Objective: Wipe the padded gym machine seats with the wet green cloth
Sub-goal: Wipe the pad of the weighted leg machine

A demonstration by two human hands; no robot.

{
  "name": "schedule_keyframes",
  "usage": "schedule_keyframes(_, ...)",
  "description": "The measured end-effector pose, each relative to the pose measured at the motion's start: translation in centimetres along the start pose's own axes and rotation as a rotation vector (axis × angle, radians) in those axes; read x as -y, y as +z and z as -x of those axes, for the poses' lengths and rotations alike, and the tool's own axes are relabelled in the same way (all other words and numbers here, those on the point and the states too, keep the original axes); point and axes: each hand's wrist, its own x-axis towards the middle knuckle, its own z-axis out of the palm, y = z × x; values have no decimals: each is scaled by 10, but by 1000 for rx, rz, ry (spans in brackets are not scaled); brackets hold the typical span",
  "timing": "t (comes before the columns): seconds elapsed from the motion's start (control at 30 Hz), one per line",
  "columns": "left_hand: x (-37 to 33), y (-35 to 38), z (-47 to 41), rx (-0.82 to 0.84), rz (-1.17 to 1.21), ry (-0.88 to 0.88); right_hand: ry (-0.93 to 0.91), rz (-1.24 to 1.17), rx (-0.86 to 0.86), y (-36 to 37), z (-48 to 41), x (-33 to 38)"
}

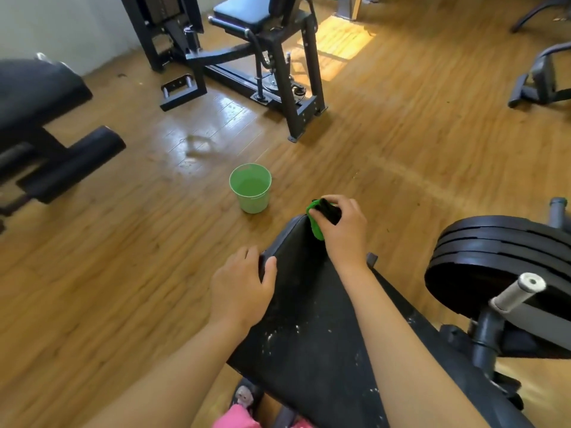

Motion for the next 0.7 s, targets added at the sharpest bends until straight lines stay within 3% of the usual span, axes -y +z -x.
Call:
schedule_keyframes(0.33, 1, 3, 0, -16, -10, -17, -289, 31, 165, -1, 46, -6)
schedule_keyframes(0.57, -1, 2, 1, -5, 14, -47, -125, 17, 48, -3, -9, -15)
schedule_keyframes(0.7, -1, 0, 1, -3, -12, -44, -177, -14, 71, -6, 15, -15)
